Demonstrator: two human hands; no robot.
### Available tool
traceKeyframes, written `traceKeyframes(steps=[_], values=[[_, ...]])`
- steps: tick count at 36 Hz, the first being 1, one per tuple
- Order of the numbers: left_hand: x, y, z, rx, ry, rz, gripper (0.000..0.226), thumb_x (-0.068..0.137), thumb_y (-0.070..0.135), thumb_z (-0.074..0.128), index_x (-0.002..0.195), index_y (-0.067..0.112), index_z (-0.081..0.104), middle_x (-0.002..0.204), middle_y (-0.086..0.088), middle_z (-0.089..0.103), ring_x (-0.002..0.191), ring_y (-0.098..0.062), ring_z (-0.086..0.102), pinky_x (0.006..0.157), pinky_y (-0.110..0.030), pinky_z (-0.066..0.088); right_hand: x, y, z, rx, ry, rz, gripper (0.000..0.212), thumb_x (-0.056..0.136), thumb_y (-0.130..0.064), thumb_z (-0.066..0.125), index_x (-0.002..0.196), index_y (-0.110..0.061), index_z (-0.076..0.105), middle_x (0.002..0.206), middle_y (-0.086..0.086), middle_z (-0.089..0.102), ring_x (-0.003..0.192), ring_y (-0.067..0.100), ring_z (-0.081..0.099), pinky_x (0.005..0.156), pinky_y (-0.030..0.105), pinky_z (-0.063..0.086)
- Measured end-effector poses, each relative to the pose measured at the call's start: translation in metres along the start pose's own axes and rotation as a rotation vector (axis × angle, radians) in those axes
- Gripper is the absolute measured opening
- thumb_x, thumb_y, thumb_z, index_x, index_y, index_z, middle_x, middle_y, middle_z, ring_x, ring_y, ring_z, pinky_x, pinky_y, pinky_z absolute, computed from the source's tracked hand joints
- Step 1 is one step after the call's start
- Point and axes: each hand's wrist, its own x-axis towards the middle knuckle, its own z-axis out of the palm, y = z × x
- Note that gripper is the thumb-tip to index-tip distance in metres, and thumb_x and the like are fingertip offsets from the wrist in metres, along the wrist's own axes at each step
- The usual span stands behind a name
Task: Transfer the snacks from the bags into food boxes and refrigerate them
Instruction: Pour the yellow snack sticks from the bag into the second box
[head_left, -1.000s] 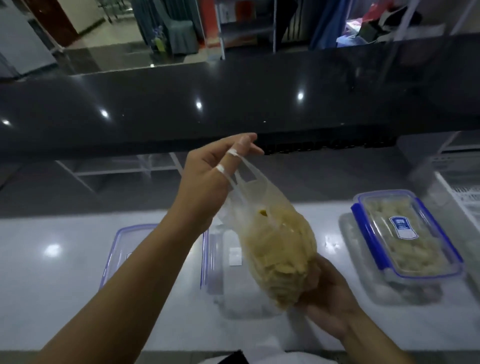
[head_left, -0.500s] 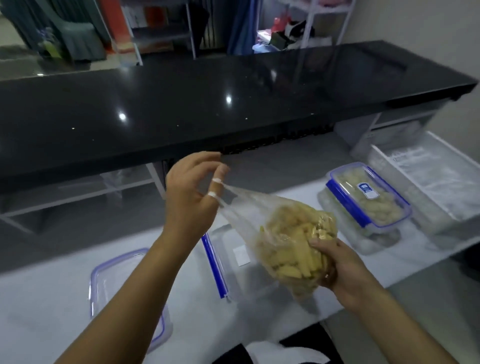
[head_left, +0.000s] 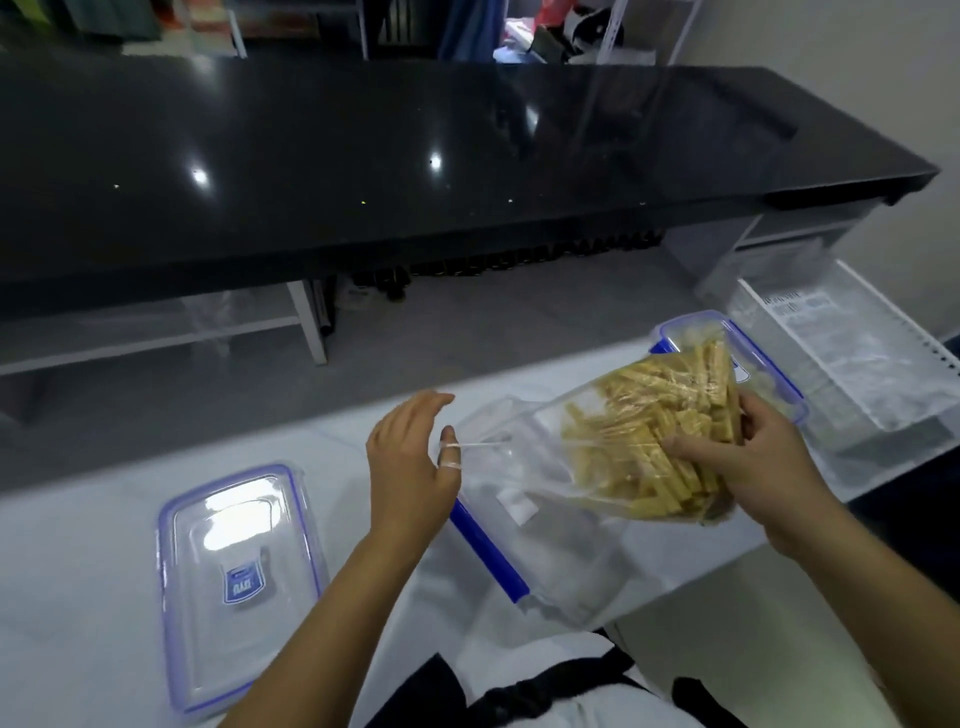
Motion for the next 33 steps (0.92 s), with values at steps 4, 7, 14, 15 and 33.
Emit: traceKeyframes(steps=[4, 7, 14, 15, 33], values=[[-0.006, -0.005, 0.011, 0.016, -0.085, -0.059, 0.033, 0.095, 0.012, 0.062, 0.127, 0.018, 0.066, 0.136, -0.002, 0.062, 0.130, -0.025, 0.053, 0.115, -0.046, 0.034, -0.001, -0.001, -0.005, -0.026, -0.013, -0.045, 0.055, 0.061, -0.021, 0.092, 0.104, -0.044, 0.066, 0.100, -0.015, 0.075, 0.087, 0.008, 0.073, 0.075, 0.037, 0.058], [-0.006, -0.005, 0.017, 0.046, -0.128, -0.102, 0.030, 0.097, 0.016, 0.059, 0.125, 0.024, 0.066, 0.139, 0.002, 0.059, 0.132, -0.021, 0.049, 0.116, -0.038, 0.027, -0.003, -0.004, -0.005, -0.061, -0.014, -0.073, 0.056, 0.063, -0.020, 0.091, 0.099, -0.052, 0.063, 0.098, -0.023, 0.072, 0.085, 0.004, 0.071, 0.069, 0.033, 0.057], [-0.003, 0.000, 0.028, 0.080, -0.164, -0.074, 0.026, 0.100, 0.018, 0.054, 0.121, 0.023, 0.069, 0.134, 0.003, 0.063, 0.127, -0.020, 0.053, 0.114, -0.037, 0.029, -0.001, -0.004, -0.010, -0.094, 0.020, -0.108, 0.054, 0.067, -0.014, 0.087, 0.097, -0.051, 0.062, 0.093, -0.021, 0.072, 0.079, 0.003, 0.071, 0.060, 0.033, 0.058], [-0.003, 0.000, 0.029, 0.085, -0.161, -0.071, 0.027, 0.100, 0.016, 0.054, 0.121, 0.023, 0.069, 0.133, 0.003, 0.064, 0.127, -0.020, 0.054, 0.114, -0.036, 0.029, -0.003, -0.002, -0.009, -0.117, 0.009, -0.118, 0.057, 0.067, -0.011, 0.086, 0.096, -0.053, 0.062, 0.092, -0.022, 0.072, 0.078, 0.002, 0.071, 0.058, 0.031, 0.058], [-0.005, -0.009, 0.028, 0.046, -0.097, -0.089, 0.032, 0.099, 0.010, 0.052, 0.127, 0.022, 0.064, 0.132, 0.003, 0.063, 0.126, -0.021, 0.053, 0.113, -0.038, 0.031, -0.019, 0.005, -0.001, -0.107, 0.054, -0.182, 0.058, 0.066, -0.013, 0.088, 0.100, -0.052, 0.063, 0.095, -0.024, 0.071, 0.080, -0.001, 0.071, 0.068, 0.032, 0.056]])
